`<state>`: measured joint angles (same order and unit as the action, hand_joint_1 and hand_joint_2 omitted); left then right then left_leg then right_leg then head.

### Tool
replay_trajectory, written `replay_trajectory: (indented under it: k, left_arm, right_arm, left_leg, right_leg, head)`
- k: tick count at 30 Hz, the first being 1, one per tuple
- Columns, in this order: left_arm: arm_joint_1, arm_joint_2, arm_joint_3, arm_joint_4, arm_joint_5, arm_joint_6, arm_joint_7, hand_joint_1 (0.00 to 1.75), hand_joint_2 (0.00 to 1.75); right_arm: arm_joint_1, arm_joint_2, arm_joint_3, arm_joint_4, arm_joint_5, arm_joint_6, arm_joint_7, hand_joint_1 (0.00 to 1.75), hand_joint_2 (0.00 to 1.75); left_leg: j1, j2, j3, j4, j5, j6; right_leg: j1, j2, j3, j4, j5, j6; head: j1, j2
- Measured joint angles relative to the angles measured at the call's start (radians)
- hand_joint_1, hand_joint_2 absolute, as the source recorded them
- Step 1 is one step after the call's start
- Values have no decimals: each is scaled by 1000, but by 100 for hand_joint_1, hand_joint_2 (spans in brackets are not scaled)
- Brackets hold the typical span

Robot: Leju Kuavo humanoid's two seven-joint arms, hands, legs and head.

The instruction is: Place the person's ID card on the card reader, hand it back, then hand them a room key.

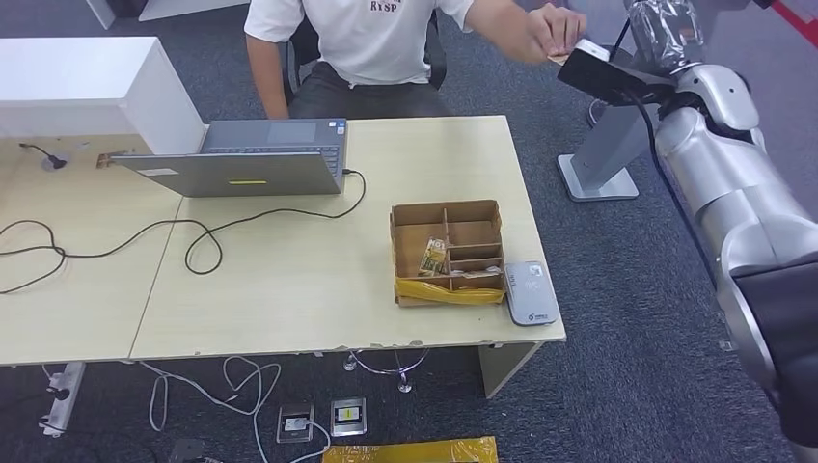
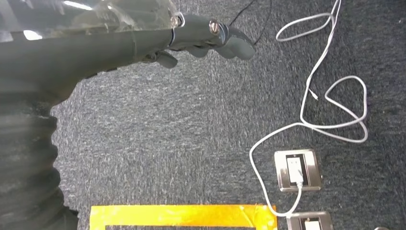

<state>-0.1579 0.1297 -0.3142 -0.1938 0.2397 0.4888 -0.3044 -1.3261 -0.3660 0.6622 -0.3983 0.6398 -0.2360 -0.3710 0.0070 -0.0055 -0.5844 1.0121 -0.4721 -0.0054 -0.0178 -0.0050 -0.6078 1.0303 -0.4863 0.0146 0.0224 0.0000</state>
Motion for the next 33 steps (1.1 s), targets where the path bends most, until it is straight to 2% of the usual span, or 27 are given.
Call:
replay_trajectory:
  k: [1, 2, 5, 6, 25, 33]
  left_arm:
    - [1, 0, -1, 0, 0, 0, 0, 0, 175]
    - [1, 1, -2, 0, 0, 0, 0, 0, 175]
    - [1, 1, -2, 0, 0, 0, 0, 0, 175]
    - [1, 1, -2, 0, -1, 0, 0, 0, 175]
    - [3, 5, -2, 0, 14, -4, 0, 0, 175]
    - [15, 5, -1, 0, 31, 0, -3, 0, 175]
  right_arm:
    - [1, 2, 5, 0, 0, 0, 0, 0, 175]
    - [3, 3, 9, 0, 0, 0, 0, 9, 175]
    - [9, 5, 16, 0, -1, -1, 1, 137, 175]
    - [11, 6, 18, 0, -1, -1, 1, 172, 175]
    - [23, 32, 53, 0, -2, 41, -8, 175, 175]
    - [79, 34, 58, -5, -52, 46, -8, 175, 175]
  left_leg:
    - [0, 0, 0, 0, 0, 0]
    - [0, 0, 0, 0, 0, 0]
    - [0, 0, 0, 0, 0, 0]
    - [0, 0, 0, 0, 0, 0]
    - [0, 0, 0, 0, 0, 0]
    - [0, 0, 0, 0, 0, 0]
  right_leg:
    - [0, 0, 0, 0, 0, 0]
    - [0, 0, 0, 0, 0, 0]
    - [0, 0, 0, 0, 0, 0]
    - [0, 0, 0, 0, 0, 0]
    - [0, 0, 0, 0, 0, 0]
    - [0, 1, 0, 0, 0, 0]
  head:
    - [0, 0]
    - [0, 0]
    - [0, 0]
    - [0, 0]
    - [0, 0]
    - [0, 0]
